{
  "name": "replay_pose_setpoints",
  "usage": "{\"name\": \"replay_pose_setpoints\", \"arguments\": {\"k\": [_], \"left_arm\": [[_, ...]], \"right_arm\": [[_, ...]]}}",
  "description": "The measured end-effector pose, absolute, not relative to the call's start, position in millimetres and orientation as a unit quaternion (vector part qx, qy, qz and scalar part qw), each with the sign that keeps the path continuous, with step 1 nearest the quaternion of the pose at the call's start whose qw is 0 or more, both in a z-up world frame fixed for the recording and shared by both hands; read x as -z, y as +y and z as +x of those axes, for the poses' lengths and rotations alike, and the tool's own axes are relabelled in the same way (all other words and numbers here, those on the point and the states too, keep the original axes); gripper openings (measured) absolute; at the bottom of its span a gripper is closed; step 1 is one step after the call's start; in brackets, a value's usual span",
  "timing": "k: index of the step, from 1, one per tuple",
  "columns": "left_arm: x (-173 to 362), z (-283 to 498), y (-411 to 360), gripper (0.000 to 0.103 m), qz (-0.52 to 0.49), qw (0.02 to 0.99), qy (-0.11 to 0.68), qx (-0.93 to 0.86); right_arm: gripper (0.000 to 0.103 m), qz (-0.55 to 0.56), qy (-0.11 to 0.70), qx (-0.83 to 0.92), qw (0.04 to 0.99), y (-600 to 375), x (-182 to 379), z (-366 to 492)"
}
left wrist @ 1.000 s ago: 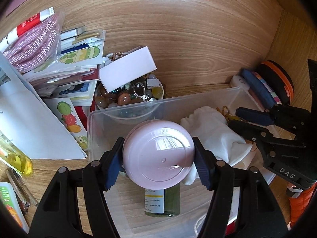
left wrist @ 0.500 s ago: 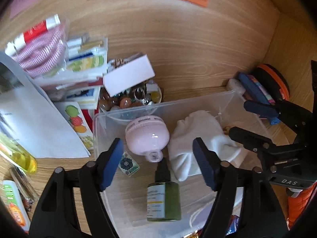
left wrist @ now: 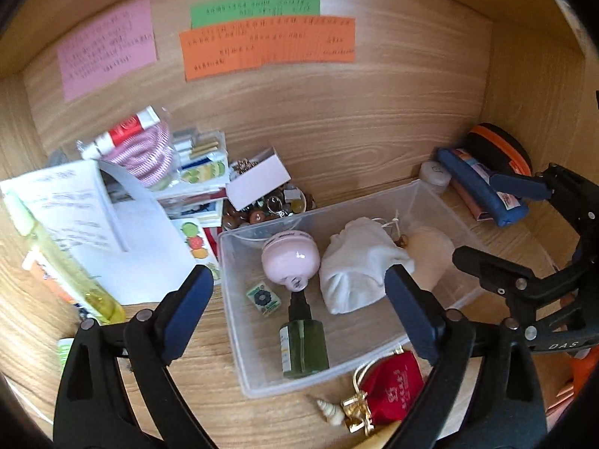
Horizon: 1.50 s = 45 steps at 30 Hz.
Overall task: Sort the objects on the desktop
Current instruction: 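Open the left tool to drop the pink jar while the right tool releases the ornament, then withdraw both tools from the box toward the items on the desk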
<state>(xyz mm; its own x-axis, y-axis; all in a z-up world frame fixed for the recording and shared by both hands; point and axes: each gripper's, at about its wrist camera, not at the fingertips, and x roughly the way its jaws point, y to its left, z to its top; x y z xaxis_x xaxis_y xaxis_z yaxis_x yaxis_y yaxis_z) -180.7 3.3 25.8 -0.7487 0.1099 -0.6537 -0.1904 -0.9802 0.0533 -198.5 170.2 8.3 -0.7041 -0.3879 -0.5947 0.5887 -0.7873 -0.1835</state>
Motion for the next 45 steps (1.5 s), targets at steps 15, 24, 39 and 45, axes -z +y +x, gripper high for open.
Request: {"name": "replay_pose_setpoints", "arguments": {"k": [15, 24, 39, 45], "left_arm": [[-34.9, -97.4, 1.8, 0.099, -0.302, 0.048, 0.075, -0.949], [-10.8, -63.2, -0.2, 0.099, -0.32, 0.06, 0.064, -0.943], [58.7, -50.2, 27.6, 0.099, -0.392, 0.125, 0.106, -0.905], [73.5, -58.6, 27.5, 0.099, -0.412, 0.143, 0.103, -0.894]], "right_arm": [[0.087, 0.229, 0.173, 0.916, 0.28, 199.2, -23.9, -120.9], [0.096, 0.234, 0.162, 0.92, 0.271, 217.4, -5.4, -86.0], [0.096, 0.316, 0.159, 0.889, 0.291, 218.0, 62.6, -76.1], [0.095, 0.346, 0.158, 0.872, 0.308, 210.9, 81.9, -80.5]]}}
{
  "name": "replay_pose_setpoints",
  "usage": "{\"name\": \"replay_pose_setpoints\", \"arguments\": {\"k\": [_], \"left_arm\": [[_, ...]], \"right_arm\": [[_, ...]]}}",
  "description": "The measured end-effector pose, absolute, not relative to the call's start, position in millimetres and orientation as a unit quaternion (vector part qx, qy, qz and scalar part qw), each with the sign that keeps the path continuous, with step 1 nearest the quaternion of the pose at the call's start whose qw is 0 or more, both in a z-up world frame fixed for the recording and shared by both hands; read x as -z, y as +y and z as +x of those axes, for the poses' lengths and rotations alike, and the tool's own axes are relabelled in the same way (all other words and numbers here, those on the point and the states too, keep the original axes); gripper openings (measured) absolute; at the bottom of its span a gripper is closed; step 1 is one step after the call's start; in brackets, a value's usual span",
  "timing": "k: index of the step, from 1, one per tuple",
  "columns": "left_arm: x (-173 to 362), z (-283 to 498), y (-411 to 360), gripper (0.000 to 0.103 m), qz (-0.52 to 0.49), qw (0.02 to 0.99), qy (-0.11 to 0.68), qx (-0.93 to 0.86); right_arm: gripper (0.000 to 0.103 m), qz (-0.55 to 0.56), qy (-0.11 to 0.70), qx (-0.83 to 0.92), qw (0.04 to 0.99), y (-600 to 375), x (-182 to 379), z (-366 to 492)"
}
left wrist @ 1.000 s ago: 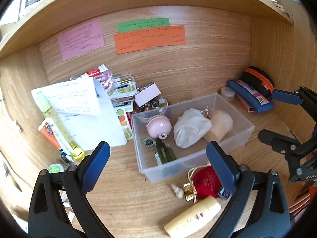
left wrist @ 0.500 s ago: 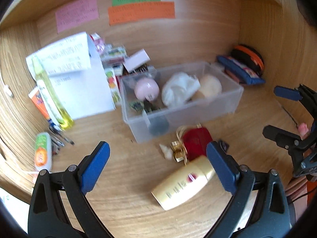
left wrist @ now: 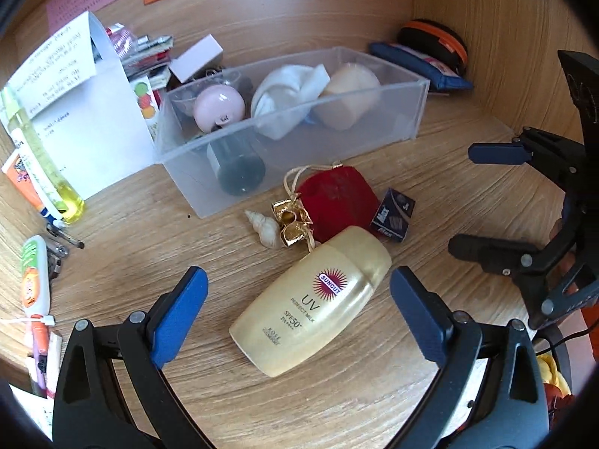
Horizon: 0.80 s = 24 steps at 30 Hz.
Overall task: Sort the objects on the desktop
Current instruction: 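Withdraw both tools from the box toward the items on the desk, then grasp the yellow sunscreen bottle with the left tool while the right tool grasps the blue Max box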
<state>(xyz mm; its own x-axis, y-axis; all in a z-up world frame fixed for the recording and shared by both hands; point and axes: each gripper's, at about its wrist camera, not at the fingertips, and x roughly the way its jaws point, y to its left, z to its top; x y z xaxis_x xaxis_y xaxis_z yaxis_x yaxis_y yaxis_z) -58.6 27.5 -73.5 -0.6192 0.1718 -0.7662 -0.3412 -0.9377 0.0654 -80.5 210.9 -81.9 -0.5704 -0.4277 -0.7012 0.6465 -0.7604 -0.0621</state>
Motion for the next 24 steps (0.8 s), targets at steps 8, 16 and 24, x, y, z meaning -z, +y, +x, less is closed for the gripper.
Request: {"name": "replay_pose_setpoints", "arguments": {"k": [8, 16, 24], "left_arm": [[80.8, -68.5, 23.5, 0.099, -0.421, 0.154, 0.102, -0.888], [87.8, -69.8, 26.4, 0.086, -0.433, 0.173, 0.106, -0.878], [95.3, -78.3, 22.4, 0.073, -0.445, 0.185, 0.092, -0.871]], "right_arm": [[0.09, 0.371, 0.164, 0.856, 0.321, 199.9, 96.1, -92.8], [0.084, 0.402, 0.157, 0.837, 0.336, 192.3, 104.7, -108.5], [0.078, 0.416, 0.154, 0.826, 0.347, 182.3, 107.7, -115.4]]}}
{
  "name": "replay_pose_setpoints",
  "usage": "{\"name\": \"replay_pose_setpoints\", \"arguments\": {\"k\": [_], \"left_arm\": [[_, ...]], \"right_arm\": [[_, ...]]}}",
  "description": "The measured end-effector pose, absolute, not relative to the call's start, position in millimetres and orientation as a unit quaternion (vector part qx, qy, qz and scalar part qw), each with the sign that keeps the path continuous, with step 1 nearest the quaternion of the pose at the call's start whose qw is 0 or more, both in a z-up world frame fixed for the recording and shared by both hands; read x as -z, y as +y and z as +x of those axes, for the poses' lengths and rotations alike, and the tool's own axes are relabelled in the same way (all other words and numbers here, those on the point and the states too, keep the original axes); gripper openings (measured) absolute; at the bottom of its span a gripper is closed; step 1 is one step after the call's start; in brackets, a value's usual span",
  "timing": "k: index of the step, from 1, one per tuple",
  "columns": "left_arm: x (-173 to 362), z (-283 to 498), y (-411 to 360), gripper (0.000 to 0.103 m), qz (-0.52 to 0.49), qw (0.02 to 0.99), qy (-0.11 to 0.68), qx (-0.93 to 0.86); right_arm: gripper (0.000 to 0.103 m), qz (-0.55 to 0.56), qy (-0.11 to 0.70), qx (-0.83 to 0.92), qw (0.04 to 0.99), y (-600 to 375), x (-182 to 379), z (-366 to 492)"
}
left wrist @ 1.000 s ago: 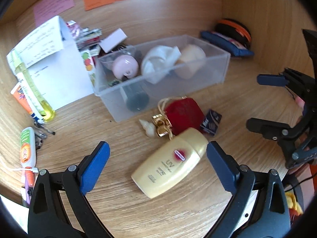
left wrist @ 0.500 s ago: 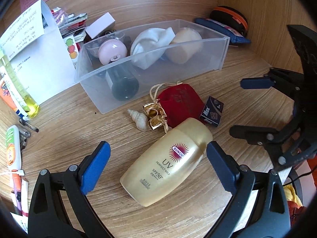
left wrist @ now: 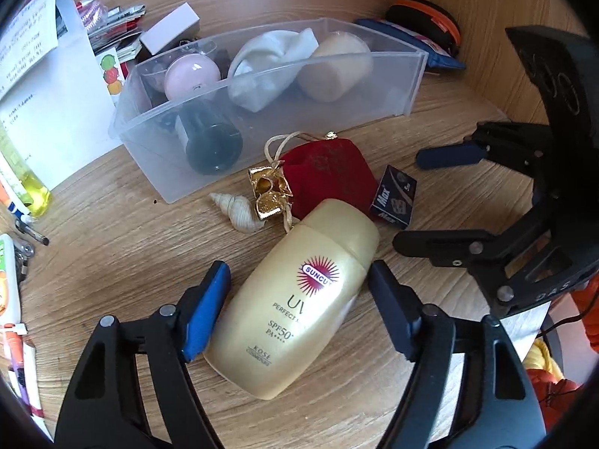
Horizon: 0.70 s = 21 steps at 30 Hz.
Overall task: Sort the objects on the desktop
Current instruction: 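Grasp the yellow sunscreen bottle with the left tool while the right tool grasps the blue Max box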
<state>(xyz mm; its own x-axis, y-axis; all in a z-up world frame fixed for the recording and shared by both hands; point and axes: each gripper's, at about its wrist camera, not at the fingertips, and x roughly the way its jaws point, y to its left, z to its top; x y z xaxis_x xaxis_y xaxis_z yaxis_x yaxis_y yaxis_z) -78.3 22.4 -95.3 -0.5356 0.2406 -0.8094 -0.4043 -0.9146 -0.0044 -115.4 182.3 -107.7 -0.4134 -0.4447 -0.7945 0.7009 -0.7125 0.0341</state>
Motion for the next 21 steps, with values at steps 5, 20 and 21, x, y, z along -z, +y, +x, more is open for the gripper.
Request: {"name": "replay_pose_setpoints", "arguments": {"k": [5, 20, 21], "left_arm": [[95.9, -77.9, 22.0, 0.067, -0.437, 0.177, 0.087, -0.877], [94.0, -65.7, 26.9, 0.048, -0.414, 0.135, 0.075, -0.897], [92.0, -63.2, 25.8, 0.048, -0.41, 0.134, 0.067, -0.9]], "right_arm": [[0.073, 0.419, 0.159, 0.825, 0.344, 178.1, 108.7, -116.2], [0.045, 0.404, 0.179, 0.824, 0.356, 163.6, 108.5, -108.9], [0.044, 0.405, 0.176, 0.824, 0.355, 163.9, 108.0, -108.7]]}}
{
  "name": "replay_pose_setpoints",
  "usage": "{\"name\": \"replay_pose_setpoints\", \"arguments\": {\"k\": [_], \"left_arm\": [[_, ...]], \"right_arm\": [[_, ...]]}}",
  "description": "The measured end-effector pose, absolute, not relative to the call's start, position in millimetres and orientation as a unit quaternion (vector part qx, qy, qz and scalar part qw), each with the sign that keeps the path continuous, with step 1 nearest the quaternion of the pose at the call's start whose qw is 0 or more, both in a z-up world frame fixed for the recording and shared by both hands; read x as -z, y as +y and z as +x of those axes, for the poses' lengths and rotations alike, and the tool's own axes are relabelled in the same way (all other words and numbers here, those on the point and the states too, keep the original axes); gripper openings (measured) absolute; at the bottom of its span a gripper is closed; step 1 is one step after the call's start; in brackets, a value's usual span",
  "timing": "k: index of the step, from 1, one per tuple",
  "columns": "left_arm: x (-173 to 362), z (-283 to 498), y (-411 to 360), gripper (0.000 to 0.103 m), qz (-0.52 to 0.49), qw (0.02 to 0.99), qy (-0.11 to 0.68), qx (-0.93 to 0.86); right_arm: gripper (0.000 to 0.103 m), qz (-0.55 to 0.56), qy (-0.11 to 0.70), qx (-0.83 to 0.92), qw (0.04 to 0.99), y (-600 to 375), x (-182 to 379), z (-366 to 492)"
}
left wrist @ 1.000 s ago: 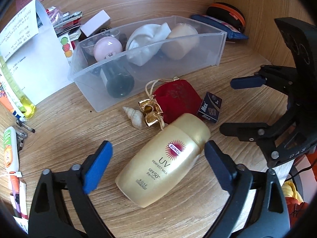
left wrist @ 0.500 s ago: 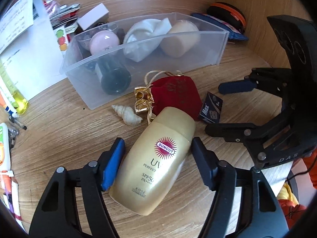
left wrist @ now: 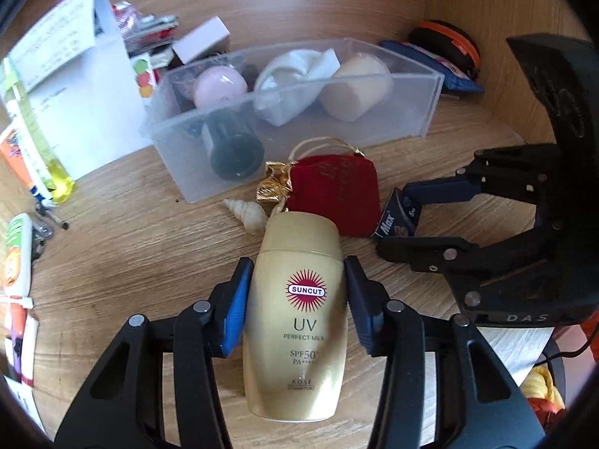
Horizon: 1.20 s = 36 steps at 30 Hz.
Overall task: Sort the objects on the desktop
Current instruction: 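Grasp the yellow sunscreen bottle with the left tool while the right tool grasps the blue Max box, then carry the sunscreen bottle and Max box over the plastic box and lower them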
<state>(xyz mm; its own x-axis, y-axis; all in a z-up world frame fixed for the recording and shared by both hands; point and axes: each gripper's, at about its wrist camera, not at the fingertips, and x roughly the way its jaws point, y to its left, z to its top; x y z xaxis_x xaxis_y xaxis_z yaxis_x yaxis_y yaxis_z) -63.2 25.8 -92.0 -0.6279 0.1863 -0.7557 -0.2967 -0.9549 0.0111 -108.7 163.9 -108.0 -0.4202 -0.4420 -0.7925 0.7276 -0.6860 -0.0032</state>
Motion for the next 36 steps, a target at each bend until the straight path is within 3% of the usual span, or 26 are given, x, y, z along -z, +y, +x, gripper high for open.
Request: {"name": "replay_pose_setpoints", "arguments": {"k": [15, 18, 20, 36], "left_arm": [[53.0, -40.9, 1.9, 0.041, -0.357, 0.119, 0.005, -0.926], [49.4, -35.1, 1.0, 0.037, -0.349, 0.117, 0.004, -0.93], [47.6, -30.8, 1.0, 0.028, -0.347, 0.118, 0.003, -0.93], [10.2, -7.3, -1.7, 0.028, -0.293, 0.11, -0.008, -0.95]], "right_arm": [[0.044, 0.393, 0.115, 0.845, 0.344, 188.2, 88.4, -100.5], [0.044, 0.379, 0.112, 0.852, 0.343, 192.7, 77.4, -94.7], [0.044, 0.372, 0.117, 0.855, 0.342, 193.3, 72.6, -90.3], [0.044, 0.334, 0.116, 0.871, 0.342, 203.3, 42.8, -68.3]]}}
